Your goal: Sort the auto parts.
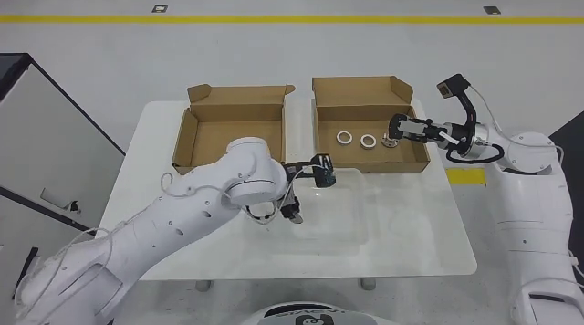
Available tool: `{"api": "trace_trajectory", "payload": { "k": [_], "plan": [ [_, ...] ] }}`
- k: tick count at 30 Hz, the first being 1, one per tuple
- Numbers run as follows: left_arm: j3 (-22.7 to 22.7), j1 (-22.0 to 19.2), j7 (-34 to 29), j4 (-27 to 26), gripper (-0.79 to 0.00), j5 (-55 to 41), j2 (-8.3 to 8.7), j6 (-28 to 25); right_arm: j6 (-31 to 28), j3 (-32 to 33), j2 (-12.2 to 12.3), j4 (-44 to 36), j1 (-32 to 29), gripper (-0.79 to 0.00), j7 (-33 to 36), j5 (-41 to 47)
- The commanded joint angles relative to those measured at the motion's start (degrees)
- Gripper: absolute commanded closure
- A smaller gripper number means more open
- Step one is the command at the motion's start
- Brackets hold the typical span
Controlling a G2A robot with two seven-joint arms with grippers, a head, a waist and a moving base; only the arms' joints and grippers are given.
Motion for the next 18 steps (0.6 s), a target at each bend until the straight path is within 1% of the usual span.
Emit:
{"api": "trace_trajectory", "payload": {
  "k": [1, 7, 9, 13, 18],
  "plan": [
    [2.68, -2.32, -0.10, 2.14, -0.785, -1.82, -0.35, 0.10, 0.00, 0.00, 0.00, 0.00, 0.00, -0.785, 0.00, 0.00],
    [7.96, -6.15, 0.21, 6.49, -0.785, -4.87, -1.18, -0.21, 0.00, 0.00, 0.00, 0.00, 0.00, -0.785, 0.00, 0.00],
    [9.38, -7.16, 0.30, 7.98, -0.751, -5.05, -1.45, -0.30, 0.00, 0.00, 0.00, 0.00, 0.00, -0.785, 0.00, 0.00],
    [10.82, -8.58, 1.02, 11.12, -0.696, -5.64, -1.94, -1.01, 0.00, 0.00, 0.00, 0.00, 0.00, -0.785, 0.00, 0.00],
    [12.04, -9.62, 2.13, 13.43, -0.659, -5.35, -2.55, -2.12, 0.00, 0.00, 0.00, 0.00, 0.00, -0.785, 0.00, 0.00]
  ]
}}
